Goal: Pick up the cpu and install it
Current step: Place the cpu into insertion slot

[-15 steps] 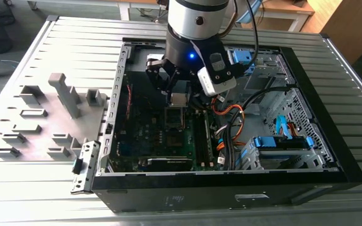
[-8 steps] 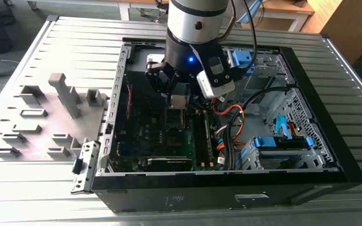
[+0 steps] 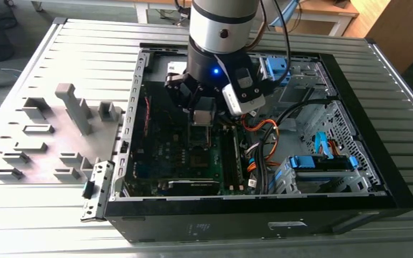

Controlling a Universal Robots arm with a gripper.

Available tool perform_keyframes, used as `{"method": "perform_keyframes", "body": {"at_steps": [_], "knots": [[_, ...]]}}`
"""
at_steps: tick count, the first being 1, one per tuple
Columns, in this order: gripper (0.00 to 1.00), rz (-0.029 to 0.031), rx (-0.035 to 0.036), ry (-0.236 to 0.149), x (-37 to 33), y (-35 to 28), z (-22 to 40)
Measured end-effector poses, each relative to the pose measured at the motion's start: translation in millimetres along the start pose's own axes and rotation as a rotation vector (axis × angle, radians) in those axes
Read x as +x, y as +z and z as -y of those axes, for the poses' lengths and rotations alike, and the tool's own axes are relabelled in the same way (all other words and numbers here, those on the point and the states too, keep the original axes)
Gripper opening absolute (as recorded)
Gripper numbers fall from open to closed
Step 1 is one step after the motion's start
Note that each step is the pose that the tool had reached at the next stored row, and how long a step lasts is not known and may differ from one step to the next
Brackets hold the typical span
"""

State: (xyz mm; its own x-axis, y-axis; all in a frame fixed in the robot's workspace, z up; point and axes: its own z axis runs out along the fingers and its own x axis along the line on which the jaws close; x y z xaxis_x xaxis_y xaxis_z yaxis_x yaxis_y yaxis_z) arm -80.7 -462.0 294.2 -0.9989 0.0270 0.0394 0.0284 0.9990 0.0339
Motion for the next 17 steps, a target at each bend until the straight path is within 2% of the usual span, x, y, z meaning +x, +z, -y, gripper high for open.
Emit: {"method": "perform_keyframes", "body": {"at_steps": [11,17], "knots": [[0.47,0.0001,-0.0001,0.0,0.6,0.8,0.0],[0.47,0.0004,0.0006,0.0,0.6,5.8,0.2]]}}
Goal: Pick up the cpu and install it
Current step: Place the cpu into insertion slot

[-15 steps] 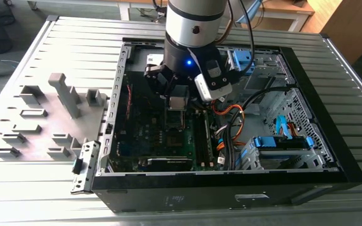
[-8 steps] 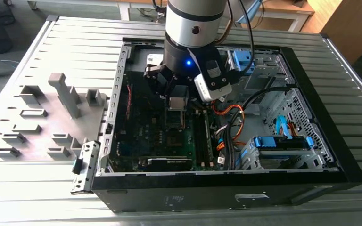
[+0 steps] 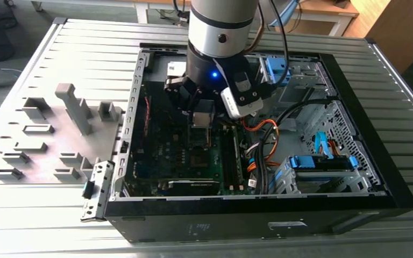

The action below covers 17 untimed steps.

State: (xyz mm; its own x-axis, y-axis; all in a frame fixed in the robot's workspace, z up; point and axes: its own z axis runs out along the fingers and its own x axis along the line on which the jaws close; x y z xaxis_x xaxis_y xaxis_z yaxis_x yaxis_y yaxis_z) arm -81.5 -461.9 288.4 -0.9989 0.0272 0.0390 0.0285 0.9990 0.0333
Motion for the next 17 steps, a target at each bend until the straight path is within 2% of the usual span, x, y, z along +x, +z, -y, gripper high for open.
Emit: {"method": "perform_keyframes", "body": {"at_steps": [6,11,17], "knots": [[0.47,0.0,0.0002,0.0,0.1,4.3,0.1],[0.47,0.0004,0.0002,0.0,1.0,10.5,0.5],[0.47,0.0005,0.0001,0.0,0.8,17.9,3.9]]}}
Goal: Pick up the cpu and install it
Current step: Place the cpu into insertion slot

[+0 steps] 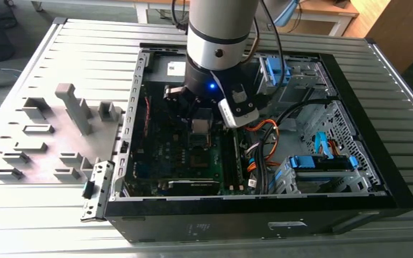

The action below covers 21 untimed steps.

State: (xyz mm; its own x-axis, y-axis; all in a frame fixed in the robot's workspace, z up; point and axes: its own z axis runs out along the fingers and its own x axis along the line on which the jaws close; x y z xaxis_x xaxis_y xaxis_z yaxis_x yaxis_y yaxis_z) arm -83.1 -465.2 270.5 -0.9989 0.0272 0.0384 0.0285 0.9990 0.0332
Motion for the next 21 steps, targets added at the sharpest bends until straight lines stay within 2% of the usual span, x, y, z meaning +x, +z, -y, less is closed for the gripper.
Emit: {"method": "perform_keyframes", "body": {"at_steps": [5,14,21], "knots": [[0.47,-0.0001,0.0002,0.0,-0.2,5.7,1.2],[0.47,0.0001,0.0007,0.003,-0.7,14.9,8.8],[0.47,0.0009,0.0029,0.024,-1.0,22.2,11.1]]}}
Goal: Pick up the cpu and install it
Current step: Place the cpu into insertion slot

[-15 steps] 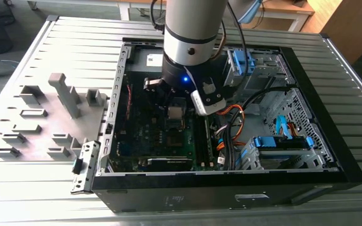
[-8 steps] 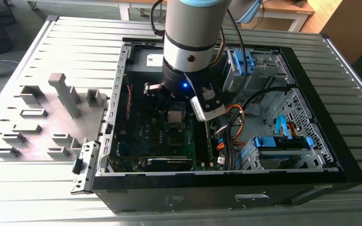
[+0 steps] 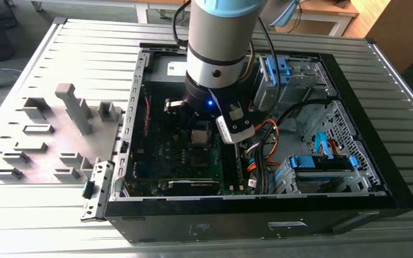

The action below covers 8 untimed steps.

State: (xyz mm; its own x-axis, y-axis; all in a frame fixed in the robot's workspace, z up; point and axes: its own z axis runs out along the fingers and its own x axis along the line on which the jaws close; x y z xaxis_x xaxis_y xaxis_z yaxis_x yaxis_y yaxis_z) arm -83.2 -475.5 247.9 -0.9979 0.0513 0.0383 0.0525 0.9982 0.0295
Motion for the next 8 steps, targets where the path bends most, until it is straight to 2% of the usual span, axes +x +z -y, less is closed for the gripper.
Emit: {"method": "perform_keyframes", "body": {"at_steps": [8], "knots": [[0.47,0.0024,-0.0002,0.012,-0.5,10.2,3.5]]}}
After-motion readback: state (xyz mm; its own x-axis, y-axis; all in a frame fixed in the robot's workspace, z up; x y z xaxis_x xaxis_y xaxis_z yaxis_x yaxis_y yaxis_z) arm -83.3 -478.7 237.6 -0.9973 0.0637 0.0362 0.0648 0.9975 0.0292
